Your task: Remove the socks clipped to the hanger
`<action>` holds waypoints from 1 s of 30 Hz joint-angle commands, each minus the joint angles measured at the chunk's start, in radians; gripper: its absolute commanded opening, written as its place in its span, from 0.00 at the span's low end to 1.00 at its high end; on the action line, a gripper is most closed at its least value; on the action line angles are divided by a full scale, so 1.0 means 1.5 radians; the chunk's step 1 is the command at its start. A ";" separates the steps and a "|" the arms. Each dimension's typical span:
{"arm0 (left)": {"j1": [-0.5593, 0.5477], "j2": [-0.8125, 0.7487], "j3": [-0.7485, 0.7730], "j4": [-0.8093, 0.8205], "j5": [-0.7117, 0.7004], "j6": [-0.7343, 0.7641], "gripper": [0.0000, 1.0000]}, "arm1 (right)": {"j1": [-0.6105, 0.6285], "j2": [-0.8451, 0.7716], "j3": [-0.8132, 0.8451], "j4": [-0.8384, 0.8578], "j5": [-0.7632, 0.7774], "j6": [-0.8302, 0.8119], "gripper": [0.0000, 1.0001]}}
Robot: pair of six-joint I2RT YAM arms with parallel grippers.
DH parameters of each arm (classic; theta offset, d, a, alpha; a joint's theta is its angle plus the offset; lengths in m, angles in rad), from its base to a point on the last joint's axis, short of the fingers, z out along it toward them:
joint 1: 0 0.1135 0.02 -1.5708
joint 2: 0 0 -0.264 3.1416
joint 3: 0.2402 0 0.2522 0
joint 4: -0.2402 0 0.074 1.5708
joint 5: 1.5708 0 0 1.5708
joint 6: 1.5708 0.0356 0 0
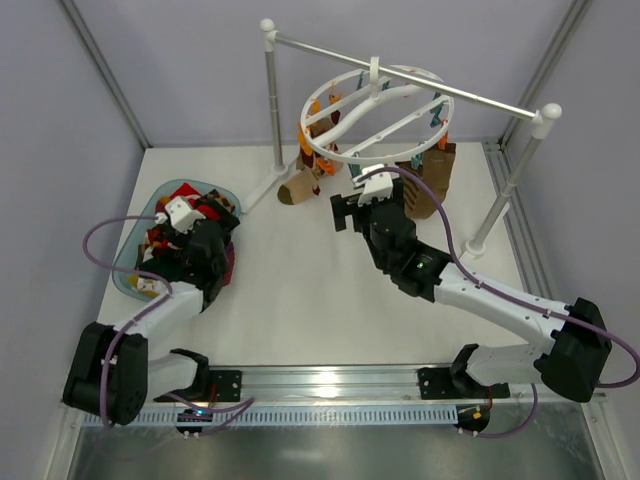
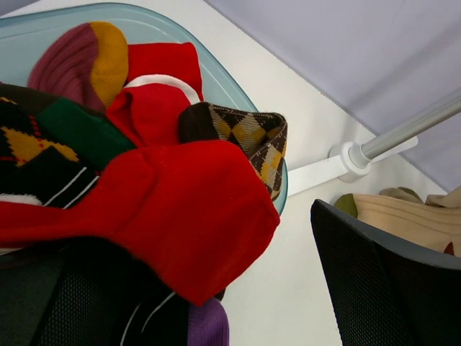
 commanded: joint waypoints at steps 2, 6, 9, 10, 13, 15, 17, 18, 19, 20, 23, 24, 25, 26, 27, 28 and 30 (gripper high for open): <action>0.001 -0.087 -0.016 -0.118 -0.019 -0.036 1.00 | -0.002 -0.029 -0.008 0.018 0.003 0.008 1.00; 0.001 -0.138 -0.024 -0.153 -0.005 -0.036 0.99 | -0.002 -0.029 -0.008 0.015 0.006 0.007 1.00; -0.002 -0.161 -0.026 -0.181 0.022 -0.035 1.00 | -0.002 -0.032 -0.011 0.014 0.006 0.009 1.00; -0.005 -0.168 -0.027 -0.192 0.029 -0.034 1.00 | -0.002 -0.032 -0.011 0.014 0.006 0.010 1.00; -0.017 -0.184 -0.029 -0.207 0.054 -0.023 1.00 | -0.002 -0.033 -0.011 0.011 0.008 0.009 1.00; -0.021 -0.191 -0.021 -0.218 0.101 -0.013 1.00 | -0.002 -0.035 -0.011 0.010 0.009 0.009 1.00; -0.032 -0.199 -0.002 -0.253 0.125 -0.001 1.00 | -0.002 -0.041 -0.012 0.007 0.011 0.009 1.00; -0.048 -0.203 0.001 -0.262 0.123 0.002 1.00 | -0.002 -0.043 -0.014 0.006 0.011 0.010 1.00; -0.057 -0.219 0.002 -0.270 0.115 0.005 1.00 | -0.002 -0.046 -0.016 0.006 0.013 0.010 1.00; -0.067 -0.229 -0.001 -0.274 0.107 0.005 1.00 | -0.002 -0.053 -0.018 0.006 0.013 0.010 1.00; -0.090 -0.276 -0.013 -0.283 0.086 0.003 1.00 | -0.002 -0.063 -0.027 0.006 0.012 0.011 1.00; -0.096 -0.291 -0.015 -0.287 0.090 0.003 1.00 | -0.003 -0.068 -0.030 0.006 0.013 0.011 1.00; -0.099 -0.314 -0.016 -0.294 0.098 0.002 1.00 | -0.002 -0.070 -0.032 0.005 0.014 0.012 1.00; -0.101 -0.327 -0.021 -0.296 0.104 0.000 1.00 | -0.002 -0.074 -0.033 0.004 0.015 0.011 1.00; -0.108 -0.338 -0.023 -0.296 0.111 -0.001 1.00 | -0.002 -0.079 -0.036 0.004 0.016 0.012 1.00; -0.113 -0.349 -0.025 -0.294 0.120 -0.002 1.00 | -0.002 -0.083 -0.038 0.003 0.017 0.012 1.00; -0.134 -0.366 -0.028 -0.286 0.124 0.000 1.00 | -0.003 -0.091 -0.044 0.002 0.025 0.010 1.00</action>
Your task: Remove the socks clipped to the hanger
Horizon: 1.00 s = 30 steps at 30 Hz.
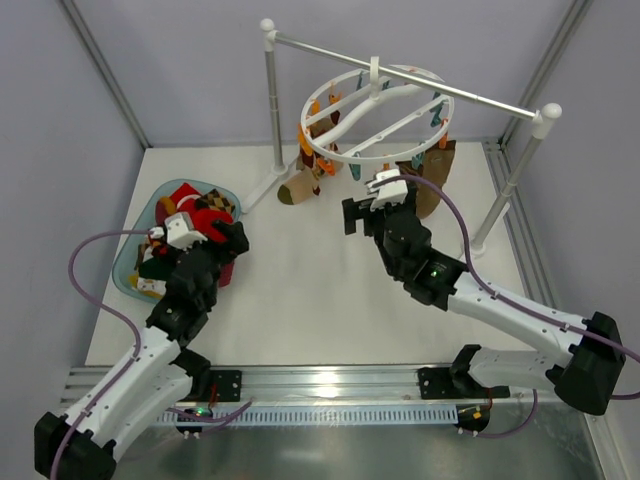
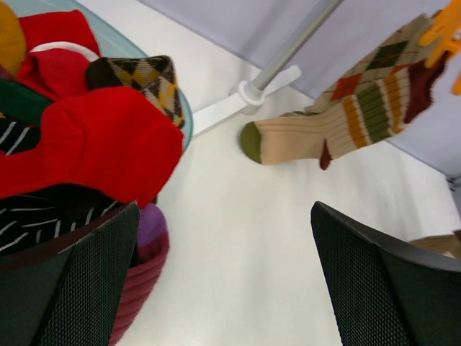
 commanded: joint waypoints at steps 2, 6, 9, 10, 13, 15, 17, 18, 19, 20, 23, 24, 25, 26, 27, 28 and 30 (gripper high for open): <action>-0.040 -0.019 -0.011 0.045 0.038 0.024 0.99 | -0.008 -0.041 -0.008 0.001 0.034 0.008 1.00; -0.104 0.032 0.002 0.144 0.076 0.085 0.99 | -0.039 -0.097 -0.045 -0.004 0.033 0.024 1.00; -0.173 0.112 0.023 0.215 0.112 0.128 1.00 | -0.079 -0.167 -0.088 0.004 0.009 0.046 1.00; -0.195 0.142 0.035 0.273 0.114 0.154 1.00 | -0.085 -0.187 -0.101 0.013 -0.001 0.046 1.00; -0.302 0.295 0.097 0.384 0.093 0.239 0.99 | -0.099 -0.256 -0.141 0.027 0.002 0.064 1.00; -0.358 0.386 0.147 0.418 0.084 0.278 1.00 | -0.103 -0.302 -0.167 0.038 0.014 0.064 1.00; -0.376 0.503 0.222 0.461 0.095 0.309 0.99 | -0.108 -0.332 -0.185 0.049 0.034 0.064 1.00; -0.386 0.537 0.249 0.471 0.100 0.310 1.00 | -0.110 -0.361 -0.201 0.055 0.037 0.062 1.00; -0.388 0.569 0.297 0.479 0.105 0.311 1.00 | -0.113 -0.374 -0.209 0.061 0.040 0.061 1.00; -0.389 0.632 0.319 0.489 0.110 0.313 1.00 | -0.117 -0.388 -0.224 0.063 0.043 0.062 1.00; -0.392 0.735 0.395 0.535 0.122 0.332 1.00 | -0.121 -0.439 -0.241 0.067 0.043 0.061 1.00; -0.392 0.757 0.410 0.544 0.123 0.334 1.00 | -0.122 -0.448 -0.248 0.066 0.044 0.060 1.00; -0.392 0.773 0.438 0.559 0.128 0.336 1.00 | -0.121 -0.463 -0.251 0.063 0.046 0.059 1.00; -0.392 0.789 0.453 0.567 0.130 0.338 1.00 | -0.122 -0.468 -0.253 0.062 0.045 0.059 1.00; -0.392 0.818 0.468 0.566 0.128 0.343 1.00 | -0.123 -0.471 -0.255 0.060 0.047 0.060 1.00; -0.392 0.831 0.503 0.561 0.126 0.344 1.00 | -0.123 -0.473 -0.257 0.059 0.047 0.059 1.00; -0.392 0.875 0.539 0.543 0.115 0.349 1.00 | -0.123 -0.470 -0.258 0.061 0.043 0.060 1.00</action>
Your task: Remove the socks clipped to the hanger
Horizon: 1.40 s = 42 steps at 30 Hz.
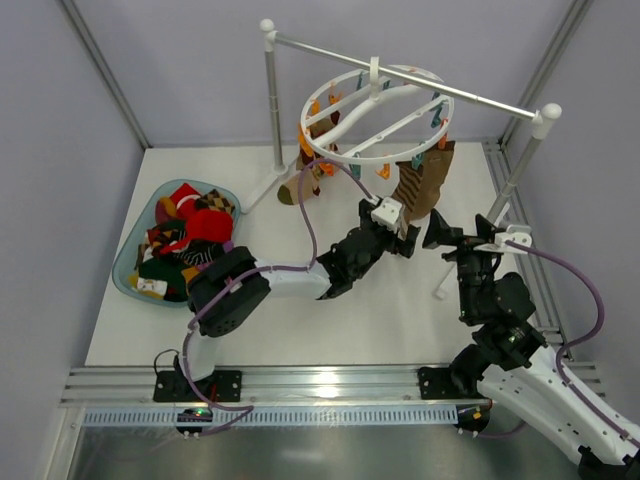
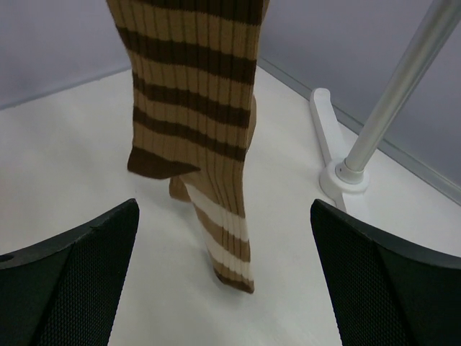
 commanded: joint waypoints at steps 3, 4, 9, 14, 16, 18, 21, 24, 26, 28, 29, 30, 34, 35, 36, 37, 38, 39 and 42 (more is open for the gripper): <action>0.001 0.085 0.115 0.063 -0.025 0.035 1.00 | -0.003 0.014 -0.004 0.034 0.004 0.010 1.00; 0.002 0.096 0.132 0.068 -0.030 0.036 1.00 | -0.003 0.018 -0.002 0.036 0.001 0.010 1.00; 0.024 0.153 0.195 0.043 -0.049 0.011 1.00 | -0.004 0.036 0.000 0.039 -0.006 0.012 1.00; 0.030 0.187 0.224 0.061 -0.068 0.012 0.85 | -0.005 0.030 -0.005 0.038 -0.011 0.013 1.00; 0.030 0.187 0.211 0.079 -0.079 0.022 0.71 | -0.005 0.024 -0.005 0.036 -0.012 0.013 1.00; 0.030 0.184 0.202 0.090 -0.083 0.032 0.58 | -0.006 0.021 -0.005 0.036 -0.017 0.013 1.00; 0.030 0.176 0.190 0.091 -0.080 0.042 0.20 | -0.005 0.021 -0.006 0.036 -0.037 0.012 1.00; 0.030 0.152 0.148 0.120 -0.074 0.041 0.00 | -0.006 0.020 -0.001 0.031 -0.041 0.010 1.00; 0.030 0.133 0.111 0.170 -0.076 0.040 0.00 | -0.006 0.021 0.001 0.030 -0.044 0.009 1.00; 0.030 0.103 0.053 0.215 -0.081 0.040 0.00 | -0.005 0.028 0.009 0.035 -0.064 0.009 1.00; 0.030 0.093 0.039 0.222 -0.080 0.040 0.00 | -0.006 0.035 0.015 0.036 -0.076 0.008 1.00; 0.030 0.076 0.018 0.223 -0.077 0.041 0.00 | -0.005 0.044 0.021 0.042 -0.089 0.009 1.00; 0.029 0.051 -0.019 0.229 -0.076 0.043 0.00 | -0.005 0.120 0.102 0.045 -0.101 -0.001 1.00; 0.029 0.048 -0.025 0.241 -0.077 0.045 0.00 | -0.005 0.145 0.120 0.040 -0.102 -0.002 1.00; 0.029 0.044 -0.038 0.246 -0.080 0.046 0.00 | -0.005 0.189 0.138 0.031 -0.103 -0.020 1.00; 0.029 0.037 -0.043 0.252 -0.080 0.047 0.00 | -0.005 0.214 0.168 0.030 -0.104 -0.021 1.00; 0.029 0.031 -0.051 0.252 -0.078 0.048 0.00 | -0.006 0.238 0.182 0.033 -0.104 -0.023 1.00; 0.029 0.021 -0.056 0.251 -0.073 0.049 0.00 | -0.005 0.284 0.195 0.034 -0.106 -0.027 1.00; 0.029 0.000 -0.077 0.250 -0.064 0.049 0.00 | -0.005 0.367 0.256 0.031 -0.109 -0.038 1.00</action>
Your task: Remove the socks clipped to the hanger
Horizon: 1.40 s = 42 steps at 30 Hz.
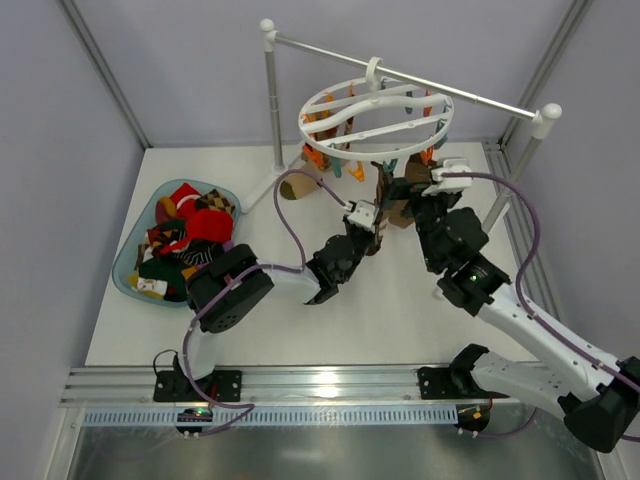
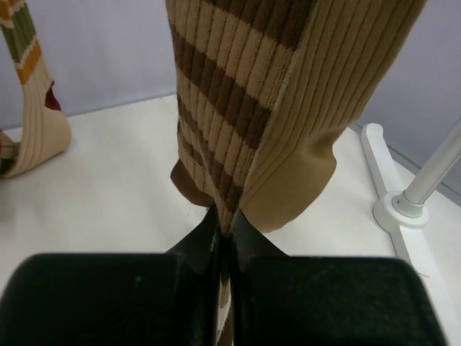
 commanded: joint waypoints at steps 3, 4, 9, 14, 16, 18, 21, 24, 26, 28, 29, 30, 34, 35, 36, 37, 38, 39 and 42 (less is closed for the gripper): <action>-0.002 -0.067 -0.030 0.045 0.006 0.012 0.00 | -0.001 0.108 0.103 0.002 -0.001 -0.036 1.00; -0.002 -0.072 -0.033 0.037 0.008 0.012 0.00 | -0.001 0.126 0.123 0.001 0.000 -0.040 1.00; -0.002 -0.093 -0.046 0.037 0.012 0.017 0.00 | -0.001 0.153 0.160 -0.004 -0.003 -0.065 1.00; -0.002 -0.093 -0.041 0.024 0.010 0.023 0.00 | -0.002 0.170 0.176 0.008 0.000 -0.088 1.00; -0.002 -0.092 -0.039 0.015 0.011 0.024 0.00 | -0.002 0.175 0.184 0.006 -0.014 -0.088 1.00; -0.002 -0.092 -0.039 0.011 0.011 0.022 0.00 | -0.003 0.184 0.190 -0.004 -0.020 -0.084 1.00; -0.002 -0.095 -0.045 0.012 0.013 0.020 0.00 | -0.003 0.189 0.194 -0.008 -0.019 -0.083 1.00; -0.002 -0.103 -0.051 0.010 0.013 0.020 0.00 | -0.010 0.189 0.194 -0.013 -0.032 -0.079 1.00; -0.002 -0.110 -0.058 0.011 0.015 0.018 0.00 | -0.018 0.188 0.190 -0.016 -0.057 -0.072 1.00; -0.002 -0.112 -0.062 0.016 0.020 0.015 0.00 | -0.023 0.194 0.189 -0.014 -0.064 -0.070 0.94; -0.002 -0.115 -0.065 0.017 0.020 0.015 0.00 | -0.027 0.195 0.190 -0.013 -0.065 -0.069 0.90; -0.002 -0.115 -0.067 0.018 0.021 0.013 0.00 | -0.031 0.199 0.191 -0.013 -0.066 -0.069 0.80; -0.002 -0.116 -0.069 0.023 0.023 0.010 0.00 | -0.040 0.207 0.198 -0.015 -0.079 -0.069 0.63; -0.002 -0.116 -0.070 0.023 0.025 0.009 0.00 | -0.040 0.208 0.199 -0.017 -0.081 -0.069 0.60; -0.002 -0.116 -0.070 0.024 0.026 0.006 0.00 | -0.041 0.208 0.198 -0.018 -0.083 -0.069 0.54; -0.002 -0.116 -0.072 0.025 0.027 0.005 0.00 | -0.041 0.209 0.200 -0.021 -0.088 -0.070 0.51; -0.002 -0.116 -0.072 0.025 0.030 0.003 0.00 | -0.042 0.209 0.201 -0.022 -0.091 -0.071 0.48; -0.002 -0.116 -0.072 0.024 0.031 0.001 0.00 | -0.043 0.209 0.201 -0.023 -0.093 -0.074 0.43; -0.002 -0.116 -0.073 0.024 0.033 0.000 0.00 | -0.043 0.207 0.200 -0.023 -0.092 -0.077 0.04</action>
